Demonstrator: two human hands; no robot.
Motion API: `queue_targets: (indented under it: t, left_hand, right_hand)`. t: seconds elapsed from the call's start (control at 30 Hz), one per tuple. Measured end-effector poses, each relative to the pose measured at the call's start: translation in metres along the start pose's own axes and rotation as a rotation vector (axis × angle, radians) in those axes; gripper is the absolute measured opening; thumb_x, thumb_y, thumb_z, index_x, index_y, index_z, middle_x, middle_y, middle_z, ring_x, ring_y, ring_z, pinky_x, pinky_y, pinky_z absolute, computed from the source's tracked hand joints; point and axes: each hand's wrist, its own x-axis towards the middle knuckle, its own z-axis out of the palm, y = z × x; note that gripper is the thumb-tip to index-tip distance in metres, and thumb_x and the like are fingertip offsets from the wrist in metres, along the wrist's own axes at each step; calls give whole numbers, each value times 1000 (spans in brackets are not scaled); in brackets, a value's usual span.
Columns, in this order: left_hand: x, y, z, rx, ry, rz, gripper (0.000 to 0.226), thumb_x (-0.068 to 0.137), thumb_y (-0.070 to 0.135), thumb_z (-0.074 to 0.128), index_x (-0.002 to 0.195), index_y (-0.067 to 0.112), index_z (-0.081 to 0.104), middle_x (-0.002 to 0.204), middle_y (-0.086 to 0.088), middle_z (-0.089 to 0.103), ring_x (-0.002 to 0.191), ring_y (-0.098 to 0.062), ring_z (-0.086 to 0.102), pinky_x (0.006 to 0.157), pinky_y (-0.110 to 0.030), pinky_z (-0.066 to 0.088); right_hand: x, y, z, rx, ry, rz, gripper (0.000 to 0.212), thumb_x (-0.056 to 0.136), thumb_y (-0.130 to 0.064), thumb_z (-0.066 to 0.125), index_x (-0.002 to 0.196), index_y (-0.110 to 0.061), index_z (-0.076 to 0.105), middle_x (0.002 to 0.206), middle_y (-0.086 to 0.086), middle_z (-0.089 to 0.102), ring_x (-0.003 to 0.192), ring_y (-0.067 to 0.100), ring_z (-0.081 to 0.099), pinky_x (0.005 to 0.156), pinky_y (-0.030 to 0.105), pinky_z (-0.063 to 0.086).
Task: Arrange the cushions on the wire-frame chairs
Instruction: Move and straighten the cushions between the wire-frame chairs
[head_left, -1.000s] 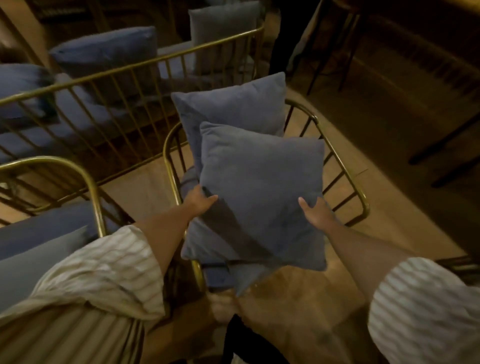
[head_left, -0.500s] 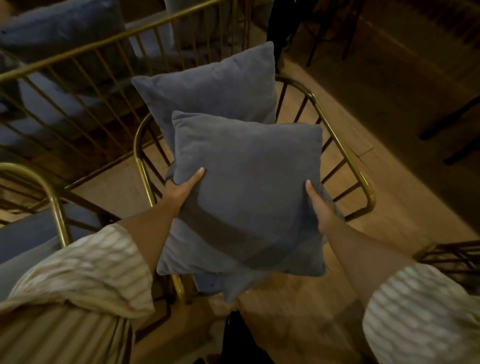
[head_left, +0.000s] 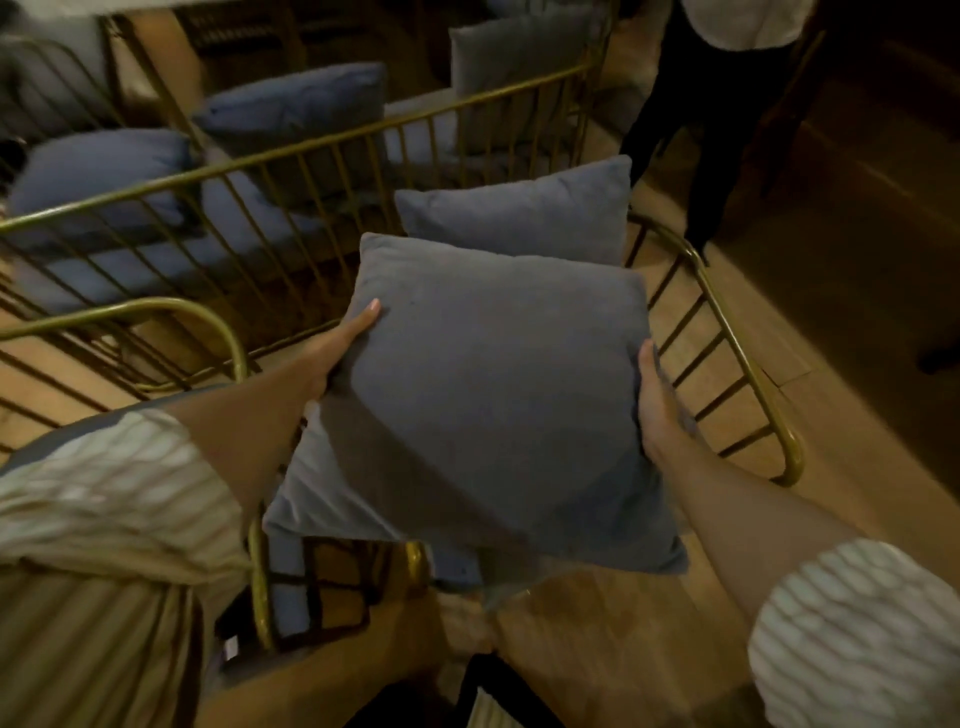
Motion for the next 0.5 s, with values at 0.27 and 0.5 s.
queue_targets:
  t: [0.27, 0.5]
  left_hand:
    - [-83, -24, -162, -178, 282, 170, 127, 28, 91, 69, 136, 26, 54, 143, 2, 53, 132, -25, 47, 115, -48, 31]
    - [-167, -69, -316, -286, 402, 253, 104, 35, 66, 89, 125, 22, 60, 119, 3, 69, 119, -23, 58, 101, -42, 46]
  right_hand:
    - [-58, -54, 146, 135, -146, -112, 124, 43, -94, 59, 136, -11, 60, 128, 0, 63, 104, 18, 56, 89, 30, 42]
    - [-150, -76, 294, 42, -456, -245, 143, 28, -103, 54, 147, -24, 49, 150, 0, 52, 134, 27, 51, 115, 47, 41]
